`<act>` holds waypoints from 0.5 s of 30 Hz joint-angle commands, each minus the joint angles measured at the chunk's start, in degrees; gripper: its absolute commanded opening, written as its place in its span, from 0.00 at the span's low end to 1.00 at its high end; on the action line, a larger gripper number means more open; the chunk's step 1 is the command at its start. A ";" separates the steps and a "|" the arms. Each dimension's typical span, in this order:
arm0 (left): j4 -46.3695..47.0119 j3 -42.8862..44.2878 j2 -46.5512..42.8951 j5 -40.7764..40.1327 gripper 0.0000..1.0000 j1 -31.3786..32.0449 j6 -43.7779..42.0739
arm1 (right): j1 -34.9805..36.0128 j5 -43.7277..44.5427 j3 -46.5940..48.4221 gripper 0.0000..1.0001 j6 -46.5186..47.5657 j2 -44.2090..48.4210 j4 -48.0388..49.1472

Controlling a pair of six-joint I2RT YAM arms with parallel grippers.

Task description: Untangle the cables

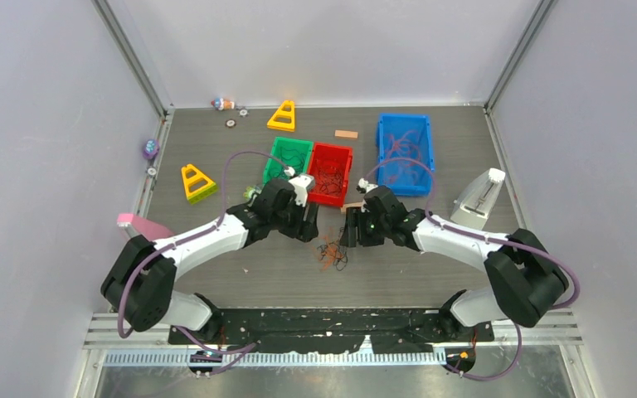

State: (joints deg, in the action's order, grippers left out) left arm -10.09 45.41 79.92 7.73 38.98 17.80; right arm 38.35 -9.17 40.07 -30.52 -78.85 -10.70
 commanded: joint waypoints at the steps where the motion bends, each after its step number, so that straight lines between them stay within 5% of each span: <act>1: 2.76 0.41 0.41 4.31 0.64 0.00 2.57 | 0.74 -1.31 1.81 0.52 -1.95 -2.03 5.82; 8: 9.53 1.16 3.36 13.40 0.65 -0.04 9.40 | 1.35 -2.42 0.38 0.07 -2.57 -2.66 8.48; 15: 14.03 2.30 9.08 16.94 0.61 0.15 13.27 | 1.72 -2.37 -0.30 0.05 -2.76 -2.11 9.21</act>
State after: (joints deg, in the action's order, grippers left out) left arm -1.50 45.56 86.94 20.64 38.98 27.90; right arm 39.64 -11.20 39.90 -32.73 -81.76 -4.25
